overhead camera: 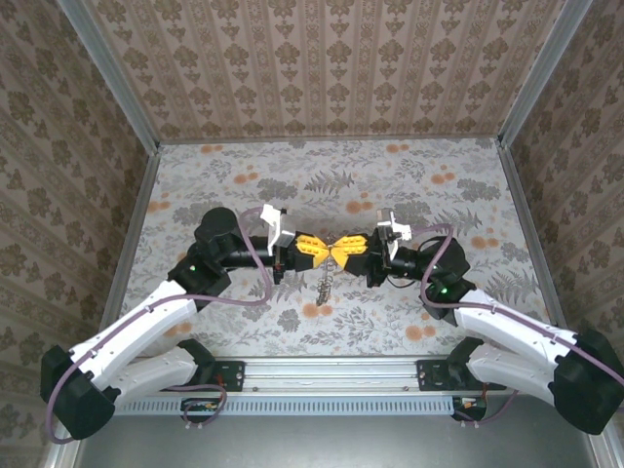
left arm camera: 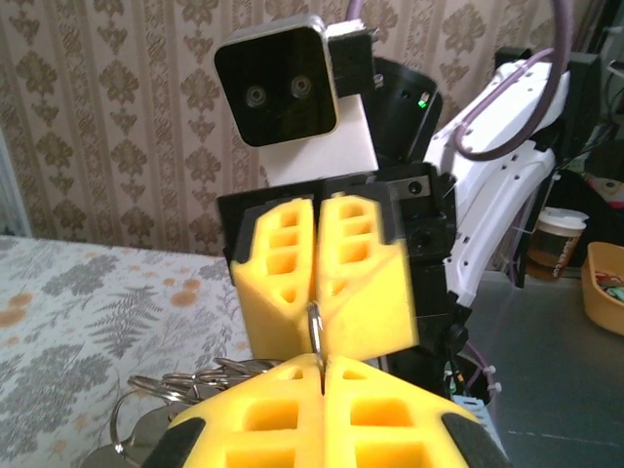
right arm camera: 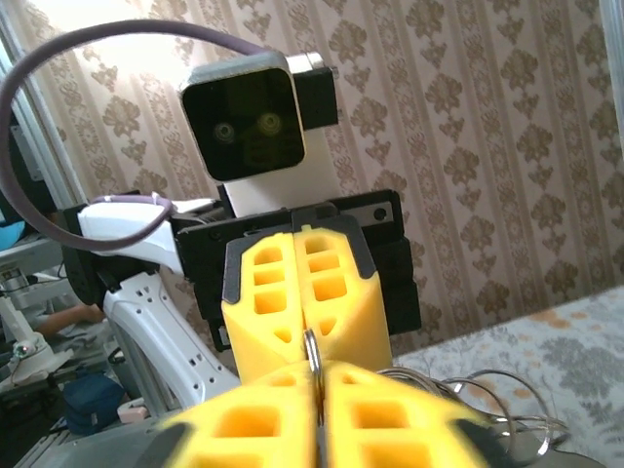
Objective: Put the keys on the keyring
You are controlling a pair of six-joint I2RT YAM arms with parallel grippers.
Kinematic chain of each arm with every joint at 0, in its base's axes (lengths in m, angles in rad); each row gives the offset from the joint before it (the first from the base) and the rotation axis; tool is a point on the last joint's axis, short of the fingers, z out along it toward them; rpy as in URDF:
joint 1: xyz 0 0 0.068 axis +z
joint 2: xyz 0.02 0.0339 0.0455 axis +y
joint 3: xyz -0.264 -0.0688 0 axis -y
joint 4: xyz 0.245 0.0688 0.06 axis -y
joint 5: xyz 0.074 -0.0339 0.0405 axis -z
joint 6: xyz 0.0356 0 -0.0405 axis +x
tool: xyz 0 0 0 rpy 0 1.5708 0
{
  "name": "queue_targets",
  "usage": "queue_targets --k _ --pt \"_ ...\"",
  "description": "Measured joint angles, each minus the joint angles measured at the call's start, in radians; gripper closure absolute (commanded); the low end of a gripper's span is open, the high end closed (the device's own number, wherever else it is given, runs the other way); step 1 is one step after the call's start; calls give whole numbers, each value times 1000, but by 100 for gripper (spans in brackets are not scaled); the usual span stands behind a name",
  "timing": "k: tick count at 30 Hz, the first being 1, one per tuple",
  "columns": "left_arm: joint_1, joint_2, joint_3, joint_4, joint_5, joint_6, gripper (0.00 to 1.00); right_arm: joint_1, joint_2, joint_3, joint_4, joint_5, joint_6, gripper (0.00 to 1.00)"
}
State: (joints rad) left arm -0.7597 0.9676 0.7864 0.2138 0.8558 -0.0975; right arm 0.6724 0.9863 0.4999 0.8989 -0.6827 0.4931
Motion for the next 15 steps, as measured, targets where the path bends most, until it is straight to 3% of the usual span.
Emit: queue_targets --k 3,5,10,15 --pt "7 -11 0 -83 -62 35 100 8 -74 5 -174 39 -53 33" --pt "17 -22 -1 -129 -96 50 100 10 -146 15 -312 90 -87 23" --pt "43 -48 -16 -192 -169 62 100 4 -271 96 -686 282 -149 22" --pt "43 -82 -47 -269 -248 62 100 -10 -183 216 -997 440 -177 26"
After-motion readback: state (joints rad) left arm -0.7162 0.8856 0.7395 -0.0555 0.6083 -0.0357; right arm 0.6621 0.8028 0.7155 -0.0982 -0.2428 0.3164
